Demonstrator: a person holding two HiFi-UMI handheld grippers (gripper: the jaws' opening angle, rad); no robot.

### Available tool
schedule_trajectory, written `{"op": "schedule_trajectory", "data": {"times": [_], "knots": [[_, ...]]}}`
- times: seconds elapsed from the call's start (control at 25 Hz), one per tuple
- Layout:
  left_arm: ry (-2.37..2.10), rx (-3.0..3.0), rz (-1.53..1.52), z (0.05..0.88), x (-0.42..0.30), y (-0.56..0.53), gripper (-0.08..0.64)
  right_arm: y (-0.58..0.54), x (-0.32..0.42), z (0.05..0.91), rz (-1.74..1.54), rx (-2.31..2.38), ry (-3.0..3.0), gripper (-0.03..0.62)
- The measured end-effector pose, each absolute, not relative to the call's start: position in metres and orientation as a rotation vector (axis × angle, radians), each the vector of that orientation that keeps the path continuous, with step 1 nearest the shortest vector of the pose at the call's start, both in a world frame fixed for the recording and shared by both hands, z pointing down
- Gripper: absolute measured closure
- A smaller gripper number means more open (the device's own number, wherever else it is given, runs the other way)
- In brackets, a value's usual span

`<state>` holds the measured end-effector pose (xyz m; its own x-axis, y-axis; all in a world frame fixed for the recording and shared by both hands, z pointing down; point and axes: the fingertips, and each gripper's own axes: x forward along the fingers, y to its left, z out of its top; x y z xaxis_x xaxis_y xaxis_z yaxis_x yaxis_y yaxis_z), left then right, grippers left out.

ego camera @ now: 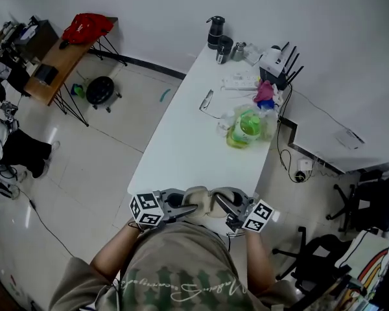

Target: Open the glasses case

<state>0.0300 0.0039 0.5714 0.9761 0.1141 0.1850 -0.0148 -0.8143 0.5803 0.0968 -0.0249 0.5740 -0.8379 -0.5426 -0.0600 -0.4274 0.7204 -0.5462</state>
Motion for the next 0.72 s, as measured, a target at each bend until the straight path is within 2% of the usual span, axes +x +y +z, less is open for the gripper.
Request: {"op": "schedule_trajectory", "data": {"times": [0.24,0.48,0.72], "knots": [[-0.083,2.551,0.381,0.592,0.012,0.01,0.435,-0.027,0.089,0.607,-0.779,-0.806,2.637,0.528],[-0.237,2.517,0.225,0.574,-0.014,-0.006,0.425,-0.049,0.125,0.618,-0.852,-0.964,2.474,0.528],[-0.397,2.506,0.084,0.559,-0.013,-0.022,0.425,-0.081,0.133,0.668,-0.974,-1.174,2.42,0.528]]}}
